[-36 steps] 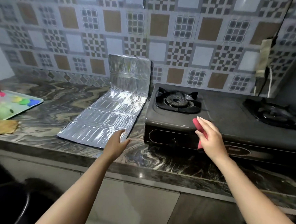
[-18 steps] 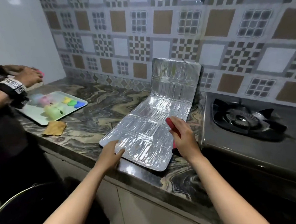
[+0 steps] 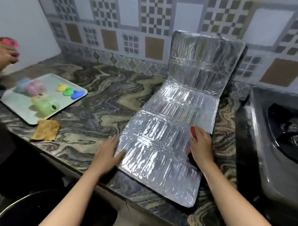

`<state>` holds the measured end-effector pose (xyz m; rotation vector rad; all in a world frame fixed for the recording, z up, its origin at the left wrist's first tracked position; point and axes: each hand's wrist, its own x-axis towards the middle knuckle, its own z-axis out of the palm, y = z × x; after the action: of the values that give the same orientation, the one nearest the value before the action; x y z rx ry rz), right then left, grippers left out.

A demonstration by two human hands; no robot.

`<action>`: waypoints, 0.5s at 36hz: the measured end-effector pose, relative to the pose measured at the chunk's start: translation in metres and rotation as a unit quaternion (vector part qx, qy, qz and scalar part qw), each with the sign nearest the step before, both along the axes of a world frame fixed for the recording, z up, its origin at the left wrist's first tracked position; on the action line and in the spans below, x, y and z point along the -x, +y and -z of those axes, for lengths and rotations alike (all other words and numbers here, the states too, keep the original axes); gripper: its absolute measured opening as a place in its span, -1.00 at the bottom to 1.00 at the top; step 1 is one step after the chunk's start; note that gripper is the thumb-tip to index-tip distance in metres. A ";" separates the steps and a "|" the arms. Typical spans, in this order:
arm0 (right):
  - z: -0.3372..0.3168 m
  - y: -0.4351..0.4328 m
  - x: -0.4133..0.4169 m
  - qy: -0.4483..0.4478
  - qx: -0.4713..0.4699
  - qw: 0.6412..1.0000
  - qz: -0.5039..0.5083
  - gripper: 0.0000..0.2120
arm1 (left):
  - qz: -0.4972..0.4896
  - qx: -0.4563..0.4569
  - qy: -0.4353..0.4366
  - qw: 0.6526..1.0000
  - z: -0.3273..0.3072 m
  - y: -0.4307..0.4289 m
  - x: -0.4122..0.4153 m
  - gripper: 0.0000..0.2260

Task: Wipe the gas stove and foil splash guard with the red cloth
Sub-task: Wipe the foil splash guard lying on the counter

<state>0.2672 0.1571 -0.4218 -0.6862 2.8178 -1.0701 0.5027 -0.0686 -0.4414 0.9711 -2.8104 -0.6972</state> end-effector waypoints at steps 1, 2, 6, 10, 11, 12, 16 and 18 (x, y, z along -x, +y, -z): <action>0.008 0.001 0.000 0.002 -0.028 1.000 0.009 -0.57 | 0.010 0.014 -0.010 1.000 0.003 -0.002 -0.001 -0.16; 0.014 0.001 -0.001 0.009 -0.055 0.998 0.020 -0.57 | 0.018 0.026 -0.014 0.999 0.005 -0.003 -0.002 -0.12; 0.026 -0.009 -0.005 0.029 -0.099 0.991 0.079 -0.57 | 0.031 0.070 -0.011 0.997 0.014 -0.001 -0.005 -0.22; 0.029 -0.030 -0.010 0.025 -0.096 0.985 0.140 -0.58 | 0.038 0.070 -0.013 0.997 0.017 -0.003 -0.005 -0.33; 0.029 -0.036 -0.012 0.021 -0.095 0.983 0.153 -0.58 | 0.042 0.073 -0.015 0.996 0.018 -0.004 -0.005 -0.33; 0.029 -0.042 -0.014 0.018 -0.096 0.982 0.163 -0.58 | 0.045 0.077 -0.018 0.996 0.018 -0.004 -0.005 -0.34; 0.029 -0.071 -0.021 0.015 -0.103 0.979 0.177 -0.57 | 0.049 0.083 -0.015 0.995 0.017 -0.006 -0.005 -0.34; 0.028 -0.086 -0.023 0.012 -0.109 0.978 0.177 -0.56 | 0.050 0.083 -0.014 0.995 0.016 -0.006 -0.004 -0.35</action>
<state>0.2905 0.0713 -0.4502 -0.1819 3.0882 -0.7688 0.5068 -0.0744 -0.4577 0.8250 -2.9014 -0.4525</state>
